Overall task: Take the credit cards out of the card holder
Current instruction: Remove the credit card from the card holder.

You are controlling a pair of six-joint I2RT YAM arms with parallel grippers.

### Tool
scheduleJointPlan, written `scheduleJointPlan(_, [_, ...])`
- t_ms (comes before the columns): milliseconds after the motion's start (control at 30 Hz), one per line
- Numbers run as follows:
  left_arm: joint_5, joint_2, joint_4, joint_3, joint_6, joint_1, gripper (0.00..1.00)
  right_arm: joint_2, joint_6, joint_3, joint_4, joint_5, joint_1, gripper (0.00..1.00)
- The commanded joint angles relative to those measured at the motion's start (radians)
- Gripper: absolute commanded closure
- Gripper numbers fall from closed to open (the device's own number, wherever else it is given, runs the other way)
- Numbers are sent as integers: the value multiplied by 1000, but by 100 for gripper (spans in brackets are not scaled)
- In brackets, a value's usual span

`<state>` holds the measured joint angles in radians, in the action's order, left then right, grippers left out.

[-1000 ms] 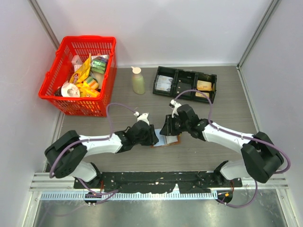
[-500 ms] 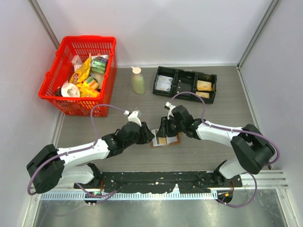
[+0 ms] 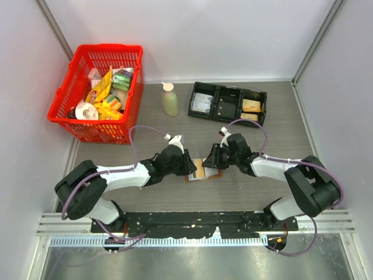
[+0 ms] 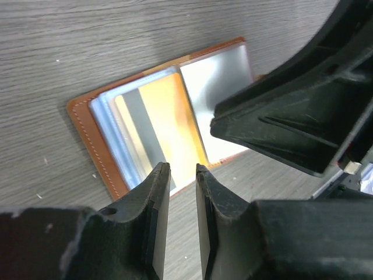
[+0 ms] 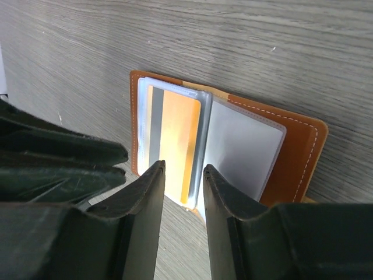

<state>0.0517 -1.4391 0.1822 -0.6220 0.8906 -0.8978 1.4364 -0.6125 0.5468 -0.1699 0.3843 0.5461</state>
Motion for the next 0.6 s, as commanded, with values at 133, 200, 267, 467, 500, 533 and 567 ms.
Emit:
scheduleJointPlan(133, [-32,-101,79,21,30,42,77,70,-89,-93,-292,108,-34,64])
scheduleJointPlan(200, [-38,-121,89,31,37,43,78,85,-98,-114,-347,125,-40,64])
scheduleJointPlan(267, [-44,-142,95,41,48,42,78,102,-105,-133,-387,140,-44,64])
scheduleJointPlan(467, [-47,-156,122,76,82,40,82,113,-122,-157,-476,209,-48,67])
scheduleJointPlan(500, [-46,-153,117,74,84,42,82,111,-124,-160,-480,215,-48,68])
scheduleJointPlan(533, [-39,-150,112,74,80,42,82,104,-125,-162,-493,225,-49,69])
scheduleJointPlan(567, [-35,-147,106,74,79,42,82,99,-130,-166,-502,229,-49,71])
